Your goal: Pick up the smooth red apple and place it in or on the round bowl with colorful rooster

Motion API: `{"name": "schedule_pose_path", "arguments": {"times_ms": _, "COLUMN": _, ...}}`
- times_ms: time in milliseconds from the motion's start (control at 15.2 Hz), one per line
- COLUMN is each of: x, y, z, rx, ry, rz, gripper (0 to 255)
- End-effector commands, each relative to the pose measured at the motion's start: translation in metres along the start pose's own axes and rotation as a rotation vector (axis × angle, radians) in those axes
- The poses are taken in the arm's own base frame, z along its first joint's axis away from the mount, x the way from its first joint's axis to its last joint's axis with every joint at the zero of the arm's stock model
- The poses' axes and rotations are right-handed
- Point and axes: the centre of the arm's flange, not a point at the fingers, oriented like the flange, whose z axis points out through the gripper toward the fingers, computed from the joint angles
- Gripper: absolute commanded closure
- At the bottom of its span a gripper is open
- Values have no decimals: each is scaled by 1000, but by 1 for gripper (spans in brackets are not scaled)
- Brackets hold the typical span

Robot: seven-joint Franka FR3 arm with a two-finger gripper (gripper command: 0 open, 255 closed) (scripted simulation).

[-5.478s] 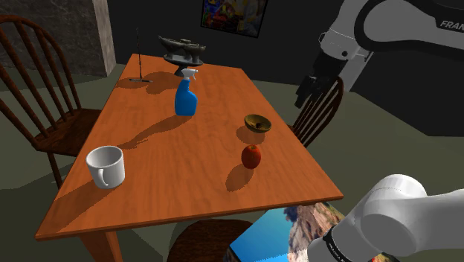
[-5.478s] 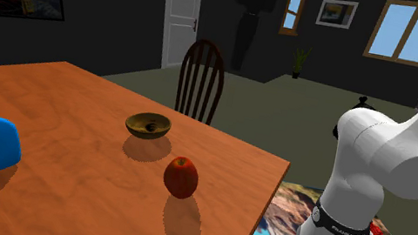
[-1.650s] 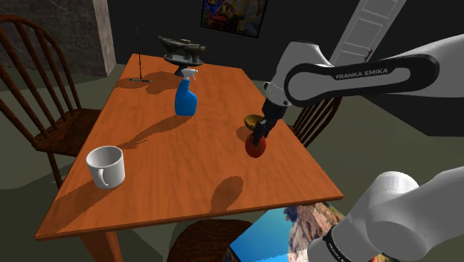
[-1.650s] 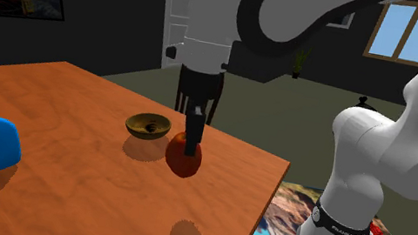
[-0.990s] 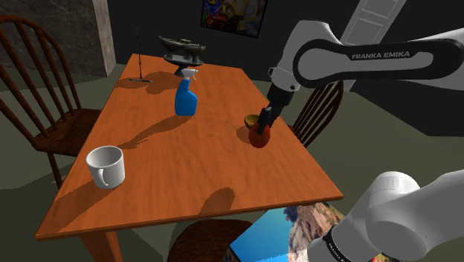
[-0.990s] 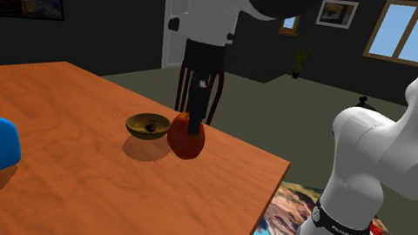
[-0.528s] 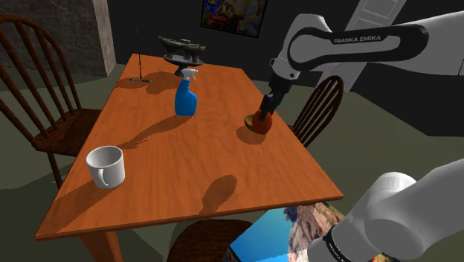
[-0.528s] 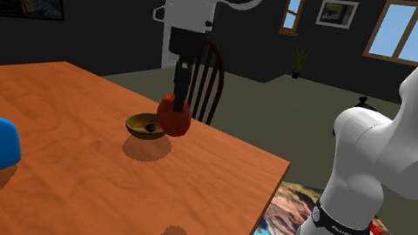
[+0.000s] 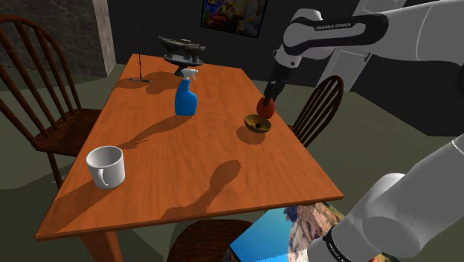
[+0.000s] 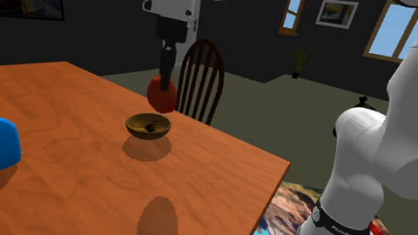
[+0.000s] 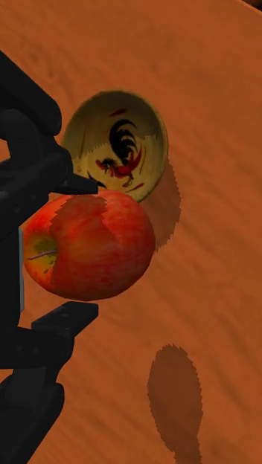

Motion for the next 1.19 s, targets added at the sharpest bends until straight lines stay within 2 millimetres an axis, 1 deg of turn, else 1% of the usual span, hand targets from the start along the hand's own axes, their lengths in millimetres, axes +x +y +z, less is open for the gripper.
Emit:
{"name": "schedule_pose_path", "arguments": {"times_ms": 0, "x": 11, "y": 24, "z": -4, "rx": -1, "ry": 0, "rz": -1, "gripper": 255}}
{"name": "schedule_pose_path", "arguments": {"times_ms": 396, "x": 44, "y": 97, "z": -15, "rx": -1, "ry": 0, "rz": -1, "gripper": 255}}
{"name": "schedule_pose_path", "arguments": {"times_ms": 1122, "x": 42, "y": 100, "z": 43, "rx": -1, "ry": 0, "rz": -1, "gripper": 255}}
